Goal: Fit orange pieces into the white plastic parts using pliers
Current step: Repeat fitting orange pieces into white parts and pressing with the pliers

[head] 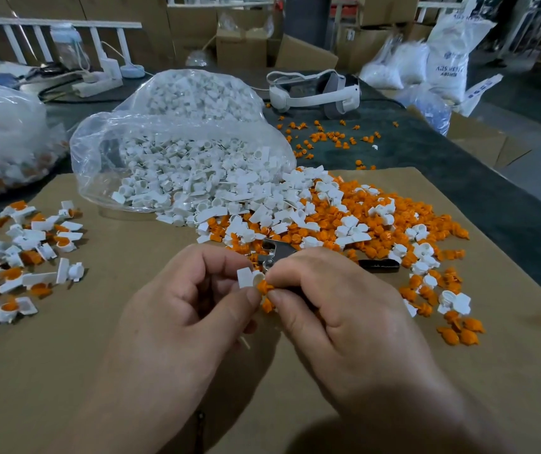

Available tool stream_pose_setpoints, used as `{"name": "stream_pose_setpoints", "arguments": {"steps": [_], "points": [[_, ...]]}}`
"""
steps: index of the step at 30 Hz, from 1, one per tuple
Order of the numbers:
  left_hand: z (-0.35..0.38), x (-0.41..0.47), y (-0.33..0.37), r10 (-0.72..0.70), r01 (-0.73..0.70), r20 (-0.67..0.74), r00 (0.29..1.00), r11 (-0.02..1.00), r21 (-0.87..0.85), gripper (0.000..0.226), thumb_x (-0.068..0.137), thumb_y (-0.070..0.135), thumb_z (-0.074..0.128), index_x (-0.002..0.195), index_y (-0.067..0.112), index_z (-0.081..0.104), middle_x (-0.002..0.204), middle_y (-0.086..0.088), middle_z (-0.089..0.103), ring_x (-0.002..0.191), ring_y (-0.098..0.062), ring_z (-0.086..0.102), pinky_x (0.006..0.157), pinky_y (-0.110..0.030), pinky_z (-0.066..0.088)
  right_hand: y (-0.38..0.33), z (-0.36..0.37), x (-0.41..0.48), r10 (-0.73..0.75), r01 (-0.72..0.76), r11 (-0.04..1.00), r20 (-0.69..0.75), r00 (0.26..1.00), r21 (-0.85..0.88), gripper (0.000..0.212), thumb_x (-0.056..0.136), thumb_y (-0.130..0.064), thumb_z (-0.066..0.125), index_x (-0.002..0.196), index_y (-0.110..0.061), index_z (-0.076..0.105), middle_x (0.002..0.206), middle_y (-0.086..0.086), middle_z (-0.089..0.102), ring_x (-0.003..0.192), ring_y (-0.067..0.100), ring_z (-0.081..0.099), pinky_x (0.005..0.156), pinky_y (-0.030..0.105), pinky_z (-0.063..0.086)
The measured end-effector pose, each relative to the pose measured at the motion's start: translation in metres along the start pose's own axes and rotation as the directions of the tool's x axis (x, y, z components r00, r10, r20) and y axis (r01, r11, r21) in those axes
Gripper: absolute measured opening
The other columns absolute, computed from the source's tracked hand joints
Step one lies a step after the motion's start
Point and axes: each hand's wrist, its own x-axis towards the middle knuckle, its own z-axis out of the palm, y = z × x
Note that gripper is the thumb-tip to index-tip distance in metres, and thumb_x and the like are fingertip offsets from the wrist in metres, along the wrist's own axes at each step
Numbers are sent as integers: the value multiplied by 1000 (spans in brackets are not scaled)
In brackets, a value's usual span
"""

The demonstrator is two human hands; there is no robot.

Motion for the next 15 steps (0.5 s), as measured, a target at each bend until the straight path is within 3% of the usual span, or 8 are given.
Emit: {"name": "stream_pose_setpoints", "arguments": {"steps": [3,7,10,13,15], "points": [[0,-1,0,11,-11,4,1000,999,42,33,67,53,68,98,43,70,66,8,68,60,-15,70,52,-28,55,-1,-1,1,-17,17,999,10,1000,-30,16,96,-31,47,105,-27,60,97,-16,56,90,-2,51,76,15,43],[1,-3,-1,7,-10,30,1000,993,114,36,66,57,66,99,44,69,69,10,69,63,-15,70,57,-41,57,-4,-4,2,7,-3,998,65,998,-56,16,95,-29,47,103,-27,61,96,-14,57,88,0,52,71,16,46],[0,-2,-1,-4,-4,57,998,989,148,34,67,57,65,98,44,70,69,10,69,60,-11,69,48,-28,53,-4,-5,2,4,5,997,120,993,-74,12,95,-22,56,105,-23,64,97,-9,60,89,4,54,72,23,49],[0,-1,-8,-85,87,67,994,996,-17,33,64,49,71,93,34,75,63,1,69,55,-16,67,47,-23,50,-5,-6,5,-4,26,990,160,987,-135,20,82,-10,75,100,-18,69,91,-4,66,84,12,63,69,29,55],[0,0,-10,-107,112,91,990,993,-43,33,63,46,72,92,30,75,61,-2,69,53,-18,67,47,-22,49,-7,-5,4,-9,41,983,175,985,-181,20,77,-5,77,92,-15,70,85,-2,68,78,14,65,67,30,57]]}}
